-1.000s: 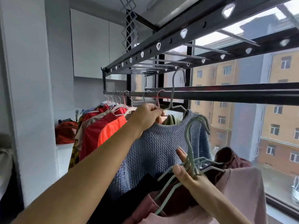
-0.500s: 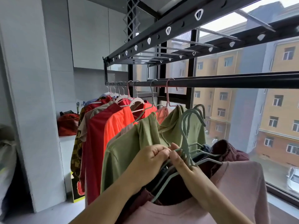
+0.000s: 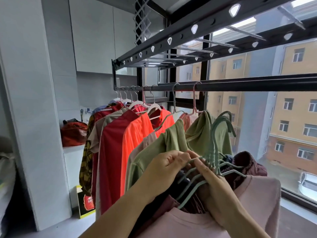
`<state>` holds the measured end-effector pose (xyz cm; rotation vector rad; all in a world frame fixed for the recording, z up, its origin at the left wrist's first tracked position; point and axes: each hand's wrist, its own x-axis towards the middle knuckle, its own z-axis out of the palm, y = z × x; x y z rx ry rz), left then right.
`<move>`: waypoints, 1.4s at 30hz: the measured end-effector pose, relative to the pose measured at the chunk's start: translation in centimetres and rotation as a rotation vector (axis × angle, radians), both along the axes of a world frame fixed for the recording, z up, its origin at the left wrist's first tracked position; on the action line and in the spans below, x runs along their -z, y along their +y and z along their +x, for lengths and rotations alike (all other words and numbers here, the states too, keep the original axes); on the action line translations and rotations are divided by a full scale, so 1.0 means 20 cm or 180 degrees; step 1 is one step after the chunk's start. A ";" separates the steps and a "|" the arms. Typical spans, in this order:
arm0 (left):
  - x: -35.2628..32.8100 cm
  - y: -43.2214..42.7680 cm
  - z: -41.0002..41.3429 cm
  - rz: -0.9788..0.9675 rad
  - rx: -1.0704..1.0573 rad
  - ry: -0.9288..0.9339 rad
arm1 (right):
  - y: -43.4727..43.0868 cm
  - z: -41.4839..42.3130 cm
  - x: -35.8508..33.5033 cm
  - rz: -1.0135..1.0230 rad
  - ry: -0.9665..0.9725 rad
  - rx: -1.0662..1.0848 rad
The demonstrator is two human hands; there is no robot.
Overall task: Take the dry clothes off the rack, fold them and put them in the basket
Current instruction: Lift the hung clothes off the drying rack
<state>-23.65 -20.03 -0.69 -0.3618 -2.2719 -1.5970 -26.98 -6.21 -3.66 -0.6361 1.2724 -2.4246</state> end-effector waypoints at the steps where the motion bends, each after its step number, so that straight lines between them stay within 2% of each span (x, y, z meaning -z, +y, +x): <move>1: 0.01 -0.01 -0.01 -0.0031 -0.0027 0.0038 | -0.01 0.00 0.00 -0.0035 -0.0058 -0.0041; 4: -0.01 -0.04 -0.05 -0.0083 -0.0136 0.0160 | -0.02 -0.03 0.02 -0.0073 -0.0179 -0.0125; 7: -0.10 -0.07 -0.14 -0.0340 -0.0491 0.0569 | 0.00 -0.06 0.02 -0.0011 -0.0001 -0.0131; 10: -0.26 -0.09 -0.31 -0.1168 -0.1277 0.1265 | 0.01 -0.14 0.00 -0.0036 0.0030 -0.0063; 11: -0.31 -0.08 -0.38 -0.1478 -0.1444 0.1315 | 0.02 -0.17 0.00 -0.0068 0.0006 -0.0074; 12: -0.35 -0.07 -0.45 -0.1702 -0.1448 0.1110 | 0.02 -0.19 -0.02 -0.0083 -0.0008 -0.0076; 14: -0.39 -0.04 -0.55 -0.1863 -0.1142 0.0327 | 0.02 -0.23 -0.05 -0.0059 -0.0015 -0.0090; 15: -0.39 -0.03 -0.60 -0.1803 -0.0964 0.0066 | 0.03 -0.25 -0.07 -0.0036 -0.0038 -0.0107; 17: -0.39 -0.02 -0.65 -0.1419 -0.0829 -0.0077 | 0.03 -0.27 -0.08 -0.0050 -0.0109 -0.0153; 20: -0.39 -0.05 -0.68 -0.1107 -0.1068 0.0083 | 0.05 -0.31 -0.08 -0.0015 -0.0064 -0.0158; 27: -0.54 -0.15 -0.58 -0.1011 -0.1214 0.0478 | 0.03 -0.33 -0.09 0.0714 0.0732 0.0175; 32: -0.62 -0.20 -0.46 -0.1050 -0.1249 0.0812 | -0.05 -0.33 -0.14 0.0817 0.0921 0.0254; 37: -0.37 -0.20 -0.39 -0.1506 -0.1005 0.0565 | -0.13 -0.35 -0.17 0.0719 0.0838 0.0348; 42: -0.20 -0.22 -0.38 -0.1347 -0.0567 0.0090 | -0.20 -0.36 -0.12 0.0690 0.0854 0.0348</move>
